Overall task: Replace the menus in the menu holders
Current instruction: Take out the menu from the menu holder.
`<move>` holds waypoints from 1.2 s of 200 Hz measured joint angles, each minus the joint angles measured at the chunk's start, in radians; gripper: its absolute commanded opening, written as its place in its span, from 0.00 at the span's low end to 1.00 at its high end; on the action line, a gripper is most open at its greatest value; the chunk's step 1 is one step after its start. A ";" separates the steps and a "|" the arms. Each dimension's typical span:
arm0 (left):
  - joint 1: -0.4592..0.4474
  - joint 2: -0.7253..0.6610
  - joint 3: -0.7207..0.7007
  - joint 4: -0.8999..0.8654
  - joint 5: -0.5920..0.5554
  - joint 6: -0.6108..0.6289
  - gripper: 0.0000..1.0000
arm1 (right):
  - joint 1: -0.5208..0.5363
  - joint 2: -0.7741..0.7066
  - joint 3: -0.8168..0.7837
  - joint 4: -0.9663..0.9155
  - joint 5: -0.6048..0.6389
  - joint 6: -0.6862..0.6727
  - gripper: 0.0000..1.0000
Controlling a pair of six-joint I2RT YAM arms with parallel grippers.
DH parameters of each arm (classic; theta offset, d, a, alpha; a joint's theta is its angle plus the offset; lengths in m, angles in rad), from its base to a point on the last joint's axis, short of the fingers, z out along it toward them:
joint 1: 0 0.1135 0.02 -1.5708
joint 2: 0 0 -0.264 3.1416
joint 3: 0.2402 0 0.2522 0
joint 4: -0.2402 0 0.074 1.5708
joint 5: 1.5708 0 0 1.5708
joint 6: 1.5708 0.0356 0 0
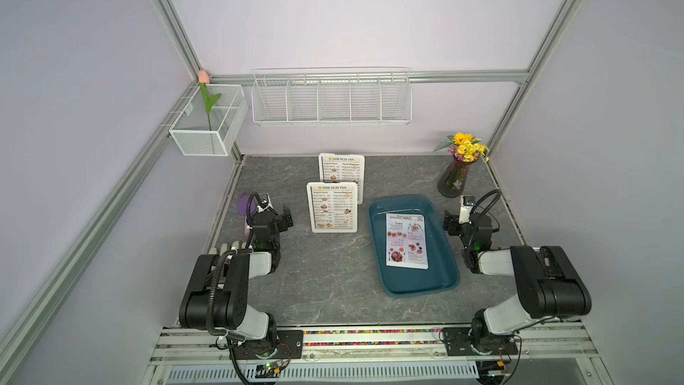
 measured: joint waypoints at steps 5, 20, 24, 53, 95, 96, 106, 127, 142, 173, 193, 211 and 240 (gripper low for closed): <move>0.000 0.000 0.000 0.000 0.000 0.000 0.98 | 0.000 0.000 0.000 0.000 0.000 0.000 0.89; 0.000 0.000 0.000 0.000 0.000 0.000 0.98 | 0.000 0.000 0.000 0.000 0.000 0.000 0.89; 0.000 0.000 0.000 0.000 0.000 0.000 0.98 | 0.000 0.000 0.000 0.000 0.000 0.000 0.89; 0.005 0.000 0.000 0.000 0.007 0.000 0.99 | 0.000 0.000 0.000 0.000 0.000 0.000 0.89; 0.021 0.000 0.000 0.000 0.026 -0.001 0.99 | 0.000 0.000 0.000 0.000 0.000 0.000 0.89; 0.021 0.000 0.000 0.000 0.026 -0.001 0.99 | 0.000 0.000 0.000 0.000 0.000 0.000 0.89; 0.021 -0.001 0.003 -0.007 0.013 -0.007 0.99 | 0.000 0.000 0.000 -0.001 0.000 0.000 0.89; 0.021 -0.028 0.077 -0.158 -0.039 -0.032 0.99 | 0.000 -0.023 0.025 -0.074 0.000 0.000 0.89; 0.021 -0.058 0.172 -0.283 -0.078 -0.053 0.99 | 0.000 -0.082 0.078 -0.196 -0.003 0.000 0.89; 0.021 -0.140 0.354 -0.513 -0.137 -0.130 0.99 | 0.005 -0.247 0.219 -0.425 -0.095 -0.002 0.89; 0.021 -0.176 0.475 -0.712 -0.149 -0.188 0.97 | 0.057 -0.329 0.303 -0.553 -0.193 0.001 0.89; 0.014 -0.183 0.584 -0.889 -0.161 -0.245 0.96 | 0.171 -0.371 0.337 -0.615 -0.289 0.016 0.89; -0.013 -0.222 0.655 -1.102 -0.150 -0.315 0.96 | 0.400 -0.383 0.341 -0.678 -0.397 0.029 0.89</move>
